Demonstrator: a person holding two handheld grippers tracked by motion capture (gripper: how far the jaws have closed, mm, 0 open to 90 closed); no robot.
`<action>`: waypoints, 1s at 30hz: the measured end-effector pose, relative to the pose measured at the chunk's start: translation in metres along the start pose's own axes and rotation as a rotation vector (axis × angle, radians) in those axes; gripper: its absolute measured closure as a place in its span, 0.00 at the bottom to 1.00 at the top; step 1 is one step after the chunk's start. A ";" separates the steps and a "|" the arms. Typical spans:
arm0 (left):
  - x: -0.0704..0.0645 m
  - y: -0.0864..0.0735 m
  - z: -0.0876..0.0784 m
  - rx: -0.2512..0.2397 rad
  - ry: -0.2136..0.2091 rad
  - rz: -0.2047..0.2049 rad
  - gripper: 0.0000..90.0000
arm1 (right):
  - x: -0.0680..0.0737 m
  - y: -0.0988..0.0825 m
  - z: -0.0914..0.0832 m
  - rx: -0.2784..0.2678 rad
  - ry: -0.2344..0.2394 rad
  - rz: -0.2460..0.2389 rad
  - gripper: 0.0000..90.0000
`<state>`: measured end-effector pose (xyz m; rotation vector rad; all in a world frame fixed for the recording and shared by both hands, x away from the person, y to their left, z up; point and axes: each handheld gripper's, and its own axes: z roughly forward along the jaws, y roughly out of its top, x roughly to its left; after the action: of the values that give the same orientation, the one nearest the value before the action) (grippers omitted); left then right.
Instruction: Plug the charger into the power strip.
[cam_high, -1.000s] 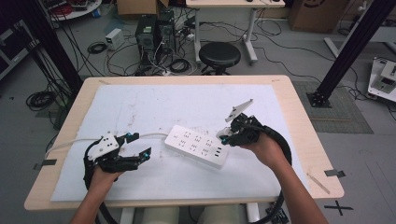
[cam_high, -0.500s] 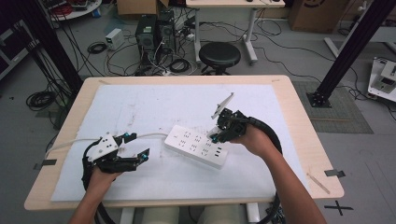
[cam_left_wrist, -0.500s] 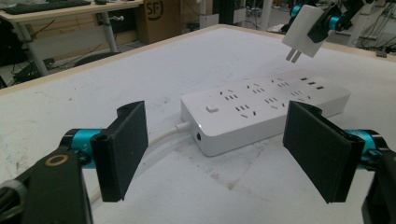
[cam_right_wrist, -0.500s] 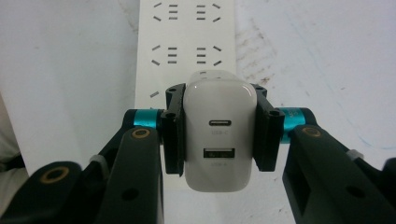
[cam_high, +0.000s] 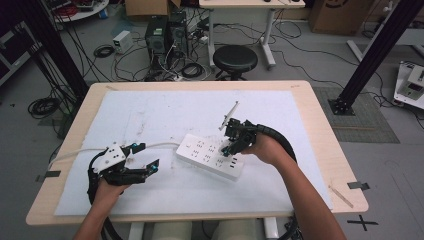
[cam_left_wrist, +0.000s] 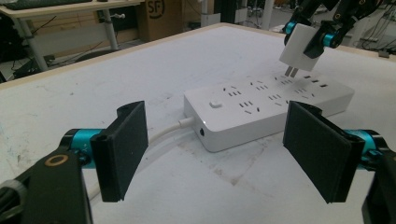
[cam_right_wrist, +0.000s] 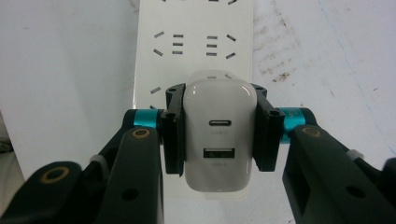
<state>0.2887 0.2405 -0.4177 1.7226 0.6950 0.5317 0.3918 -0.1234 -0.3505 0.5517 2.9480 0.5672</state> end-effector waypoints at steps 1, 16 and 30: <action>0.000 0.000 0.000 0.000 0.000 -0.002 0.25 | 0.000 0.000 0.001 0.005 0.000 -0.001 0.70; 0.003 -0.002 0.003 -0.001 -0.004 -0.017 0.25 | 0.001 0.019 0.011 0.112 -0.001 -0.045 0.70; 0.002 -0.002 0.005 -0.007 -0.004 -0.029 0.25 | 0.006 0.031 0.013 0.192 -0.033 -0.040 0.70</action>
<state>0.2928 0.2389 -0.4213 1.7045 0.7132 0.5097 0.3986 -0.0897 -0.3515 0.5113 2.9928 0.2698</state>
